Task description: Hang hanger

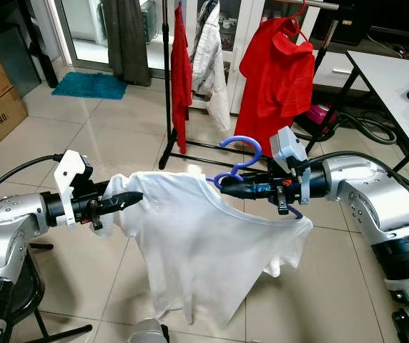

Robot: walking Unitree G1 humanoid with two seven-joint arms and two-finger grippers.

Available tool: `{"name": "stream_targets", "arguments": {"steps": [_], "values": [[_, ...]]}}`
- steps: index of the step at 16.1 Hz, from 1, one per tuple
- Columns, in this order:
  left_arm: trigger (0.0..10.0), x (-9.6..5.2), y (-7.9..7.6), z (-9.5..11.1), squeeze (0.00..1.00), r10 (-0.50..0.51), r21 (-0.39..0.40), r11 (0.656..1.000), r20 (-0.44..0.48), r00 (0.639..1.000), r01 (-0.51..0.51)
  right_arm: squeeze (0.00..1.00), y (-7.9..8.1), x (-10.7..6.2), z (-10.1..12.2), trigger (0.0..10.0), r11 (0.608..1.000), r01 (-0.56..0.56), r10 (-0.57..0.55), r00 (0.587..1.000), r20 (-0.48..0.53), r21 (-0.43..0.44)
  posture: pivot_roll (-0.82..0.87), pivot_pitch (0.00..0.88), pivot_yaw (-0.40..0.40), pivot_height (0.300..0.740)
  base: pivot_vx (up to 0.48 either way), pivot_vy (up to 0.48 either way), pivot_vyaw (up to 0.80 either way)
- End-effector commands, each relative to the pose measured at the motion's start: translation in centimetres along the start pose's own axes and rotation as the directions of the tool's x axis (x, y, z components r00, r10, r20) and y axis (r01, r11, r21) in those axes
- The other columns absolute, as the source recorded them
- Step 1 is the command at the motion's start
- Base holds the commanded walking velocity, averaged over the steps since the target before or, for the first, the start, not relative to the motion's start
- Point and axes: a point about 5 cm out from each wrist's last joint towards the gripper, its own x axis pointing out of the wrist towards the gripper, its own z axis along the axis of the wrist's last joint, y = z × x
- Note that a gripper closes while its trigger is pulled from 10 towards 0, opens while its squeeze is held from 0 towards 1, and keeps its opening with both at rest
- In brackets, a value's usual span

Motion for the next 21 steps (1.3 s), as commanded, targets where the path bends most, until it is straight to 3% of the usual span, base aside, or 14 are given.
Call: {"name": "stream_targets", "arguments": {"steps": [1, 4, 12, 14, 17, 21], "values": [[0.0, 0.5, -0.2, -0.3, 0.00, -0.013, -0.002, 1.000, -0.020, 1.000, 0.013, 0.00, 0.1, -0.1, 0.7, 0.0, 1.000, -0.001, 0.001, 1.000, 0.025, -0.022, -0.01, 0.000, -0.017, 0.740, 0.000, 0.000, 0.00], [0.0, 0.5, -0.2, -0.4, 0.00, -0.001, 0.001, 1.000, -0.024, 1.000, 0.001, 0.00, 0.1, -0.1, 0.7, 0.0, 1.000, 0.001, 0.000, 1.000, 0.027, -0.021, -0.01, 0.000, -0.015, 0.740, 0.000, 0.000, 0.00], [0.0, 0.1, 1.4, -0.3, 0.00, 0.153, 0.013, 0.988, 0.005, 0.988, -0.153, 0.00, -0.1, -0.2, 0.5, 0.0, 1.000, 0.022, -0.022, 0.999, 0.029, -0.009, -0.01, 0.000, -0.013, 0.740, 0.000, 0.000, 0.00], [0.0, -0.3, 1.9, 0.2, 0.00, 0.218, -0.048, 0.976, 0.090, 0.972, -0.214, 0.00, -0.6, -0.4, -0.1, 0.0, 0.996, 0.085, -0.085, 0.996, 0.006, 0.002, -0.01, 0.000, -0.010, 0.740, 0.000, 0.000, 0.00], [0.0, -0.8, 1.8, -0.1, 0.00, 0.228, -0.071, 0.972, 0.104, 0.968, -0.222, 0.00, -1.4, -0.8, -0.5, 0.0, 0.987, 0.159, -0.159, 0.987, -0.011, 0.015, -0.01, 0.000, -0.009, 0.740, 0.000, 0.000, 0.00], [0.0, -2.2, 2.0, 0.1, 0.00, 0.303, -0.144, 0.950, 0.207, 0.930, -0.277, 0.00, -2.1, -1.5, -1.0, 0.0, 0.974, 0.225, -0.224, 0.974, -0.029, 0.031, -0.01, 0.000, -0.011, 0.740, 0.000, 0.000, 0.00]]}}
